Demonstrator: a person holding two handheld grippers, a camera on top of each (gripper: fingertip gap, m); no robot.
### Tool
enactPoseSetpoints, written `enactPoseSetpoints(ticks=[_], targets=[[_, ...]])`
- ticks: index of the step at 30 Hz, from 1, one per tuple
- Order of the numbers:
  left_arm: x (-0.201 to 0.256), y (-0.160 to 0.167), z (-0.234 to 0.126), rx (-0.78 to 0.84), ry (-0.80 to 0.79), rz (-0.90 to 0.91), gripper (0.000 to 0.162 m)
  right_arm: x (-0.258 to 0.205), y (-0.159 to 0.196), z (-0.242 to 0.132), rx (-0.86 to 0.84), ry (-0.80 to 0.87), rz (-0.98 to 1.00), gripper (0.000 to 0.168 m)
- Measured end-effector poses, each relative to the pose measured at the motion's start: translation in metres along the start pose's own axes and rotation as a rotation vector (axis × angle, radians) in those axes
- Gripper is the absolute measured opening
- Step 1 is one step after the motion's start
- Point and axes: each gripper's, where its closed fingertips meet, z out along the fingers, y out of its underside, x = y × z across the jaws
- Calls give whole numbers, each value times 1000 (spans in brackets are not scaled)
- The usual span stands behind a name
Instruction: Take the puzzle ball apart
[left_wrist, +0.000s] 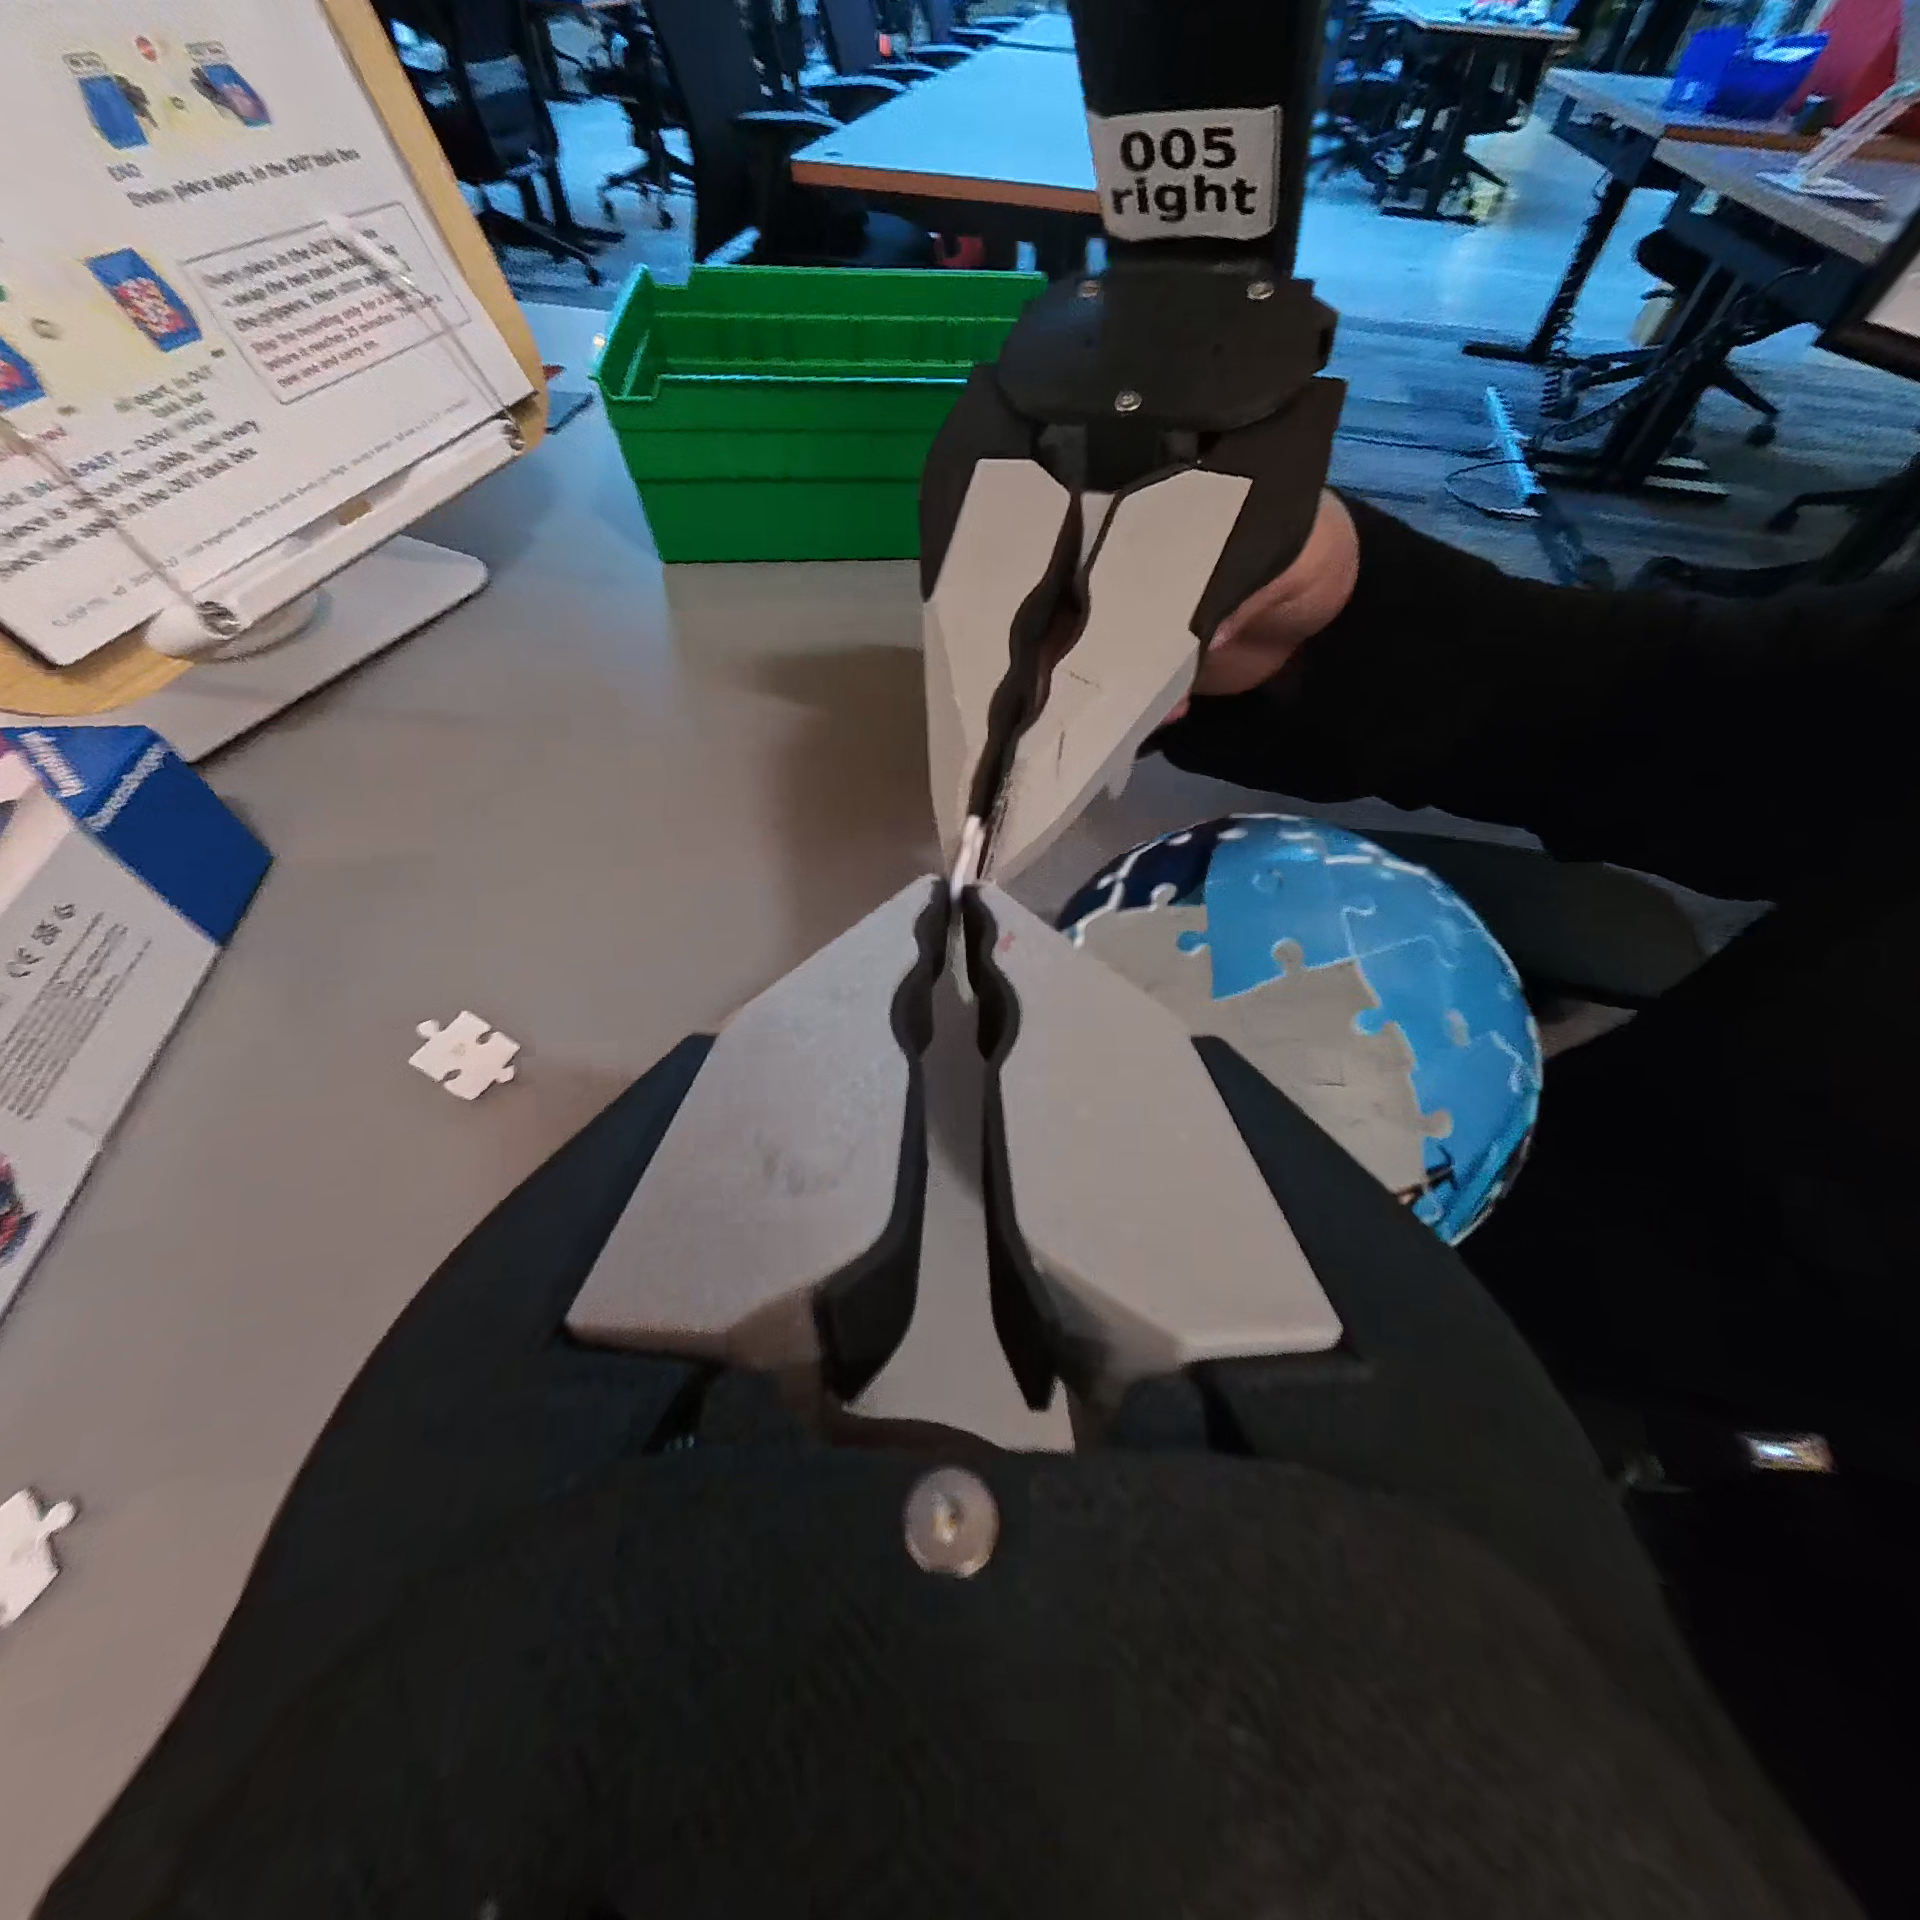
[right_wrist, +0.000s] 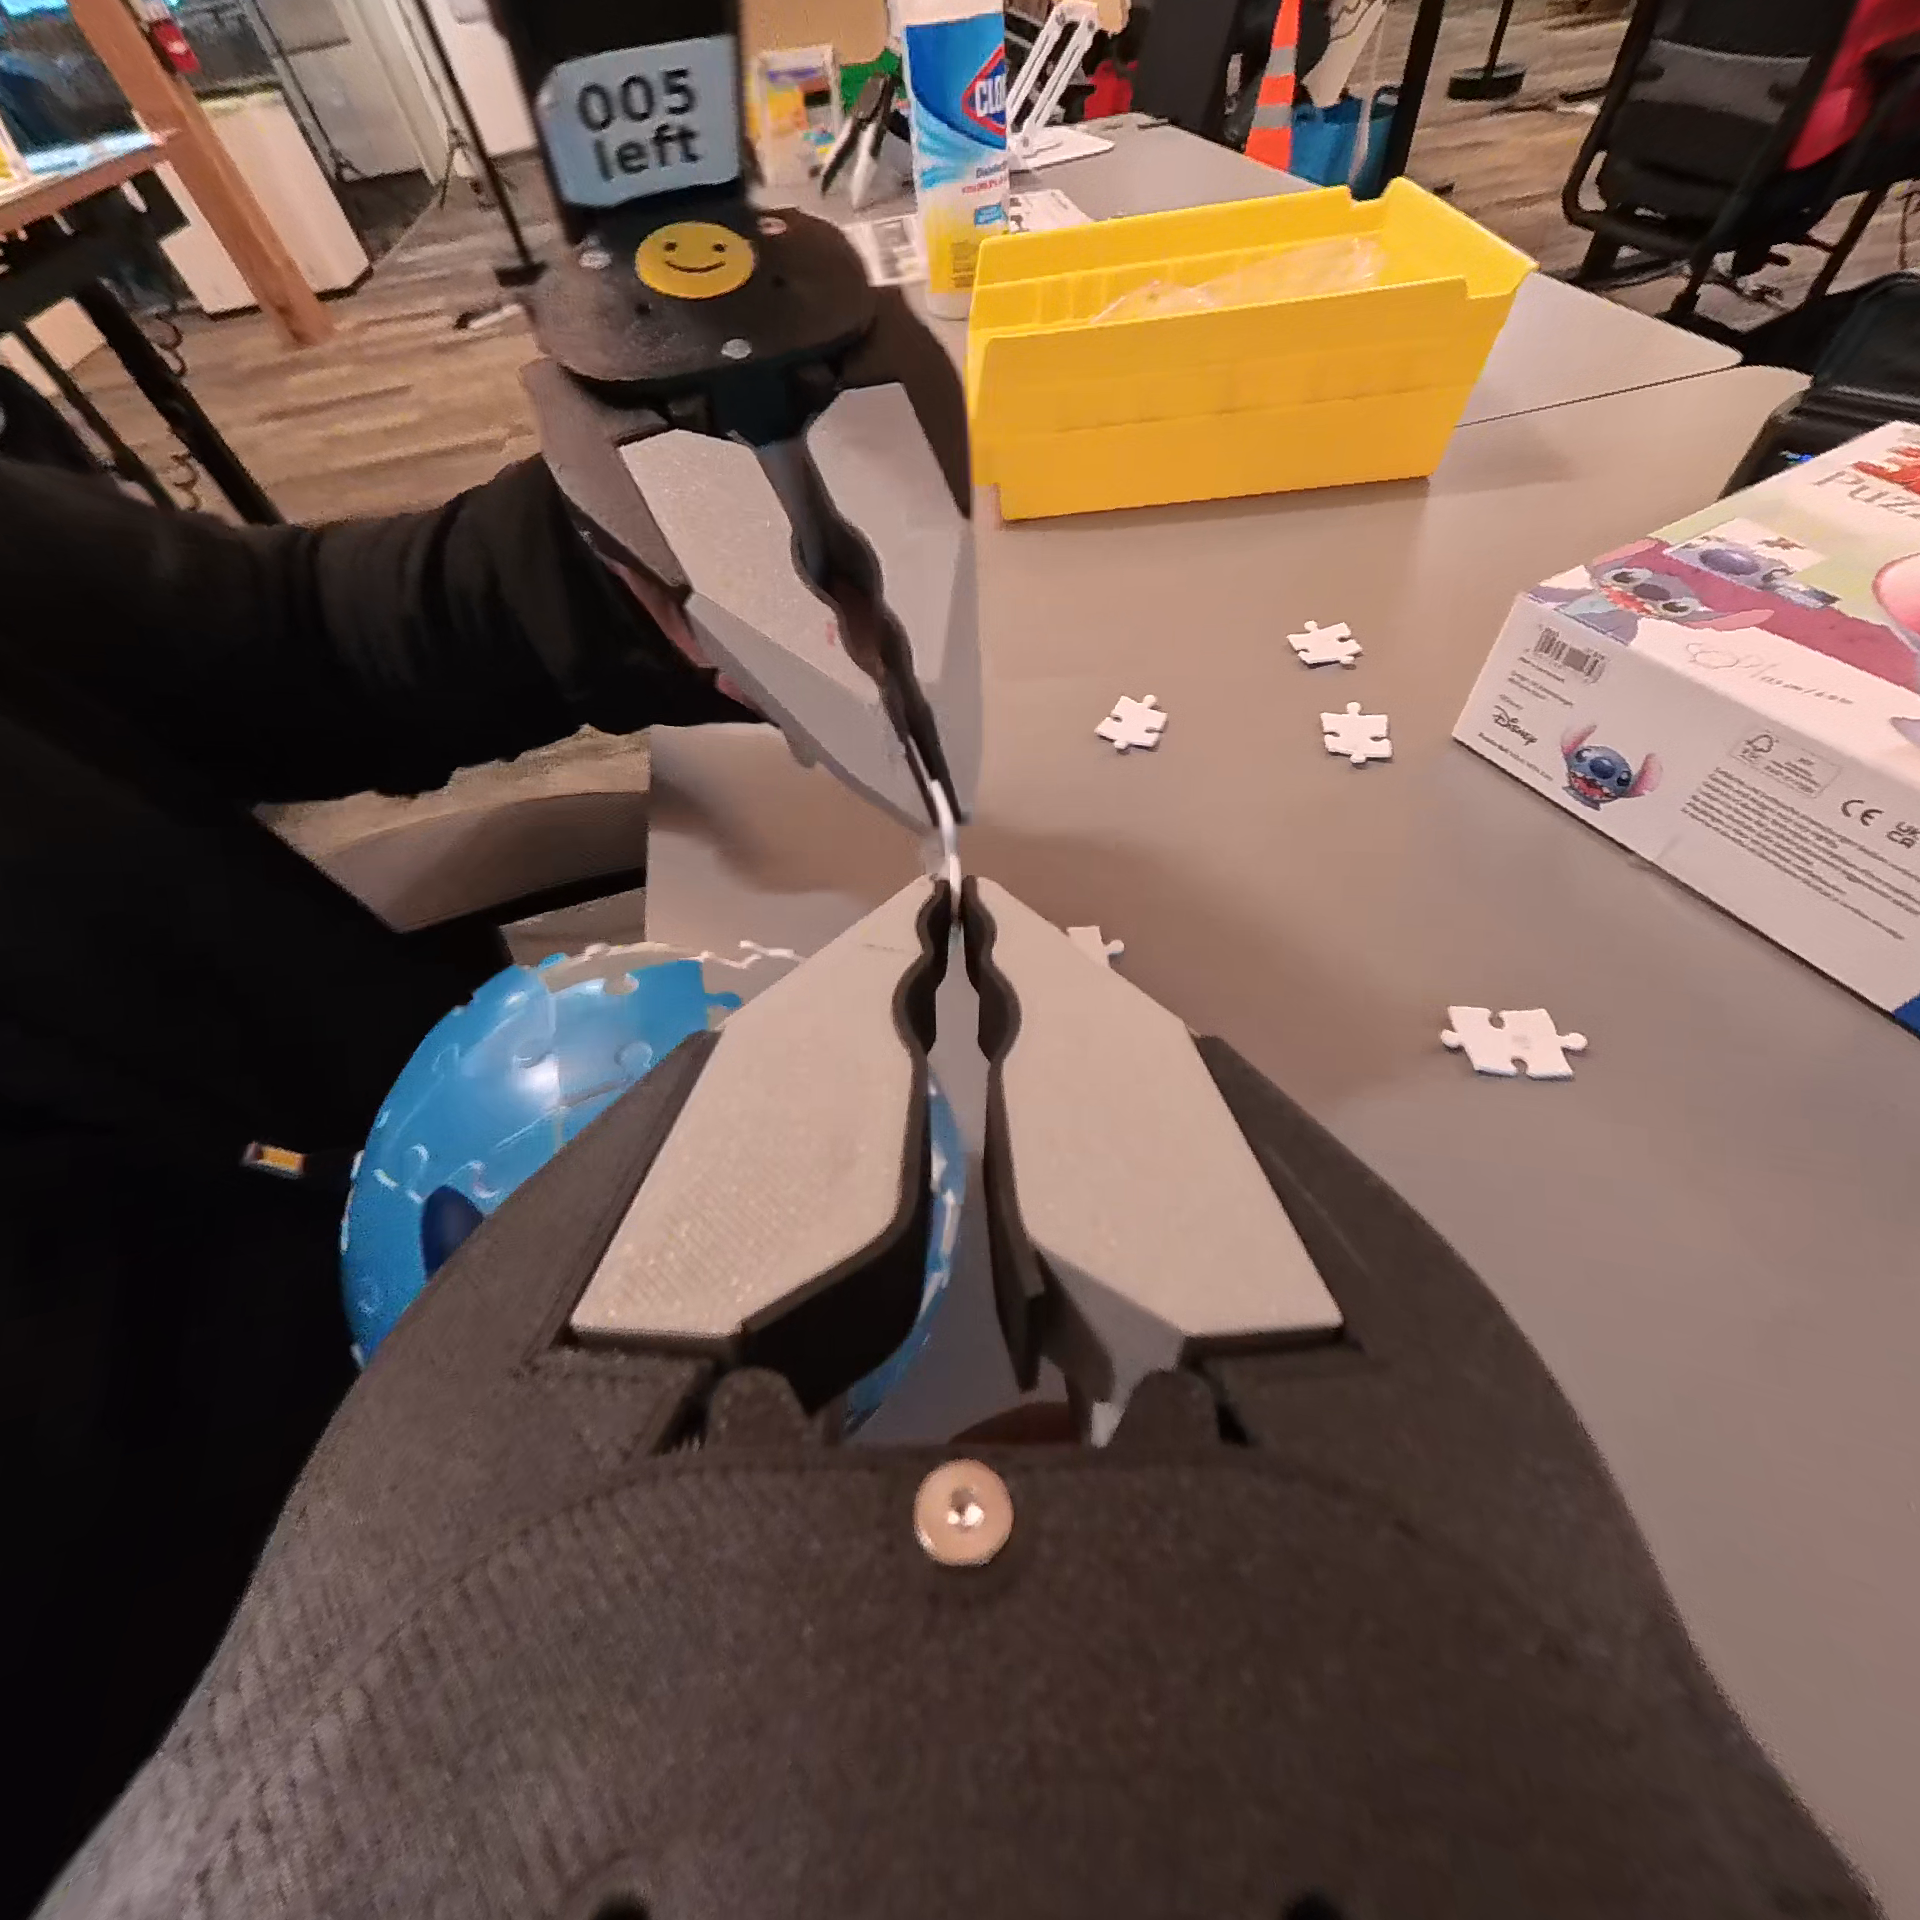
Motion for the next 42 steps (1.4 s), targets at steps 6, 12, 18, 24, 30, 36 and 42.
enactPoseSetpoints(ticks=[6, 12, 18, 24, 30, 36, 42], targets=[[-16, 19, -37, 37, -177, -40, 29, 37, 15, -10, 57, 139, 16, 0], [-38, 71, -81, 60, -310, -165, 42, 87, 57, -7, 5, 251, 42, 0], [-27, 102, -84, 40, -290, -243, 68, 92, 69, 5, -31, 233, 64, 0], [6, 107, -67, 11, -171, -127, 86, 98, 94, 20, -181, 246, 51, 0], [4, 105, -69, 29, -153, -101, 85, 105, 108, 31, -300, 242, 30, 4], [-11, 113, -75, -10, -186, -85, 88, 109, 115, 40, -371, 229, 16, 15], [-9, 126, -64, -115, -124, -96, 102, 103, 107, 32, -294, 188, 49, 34]])
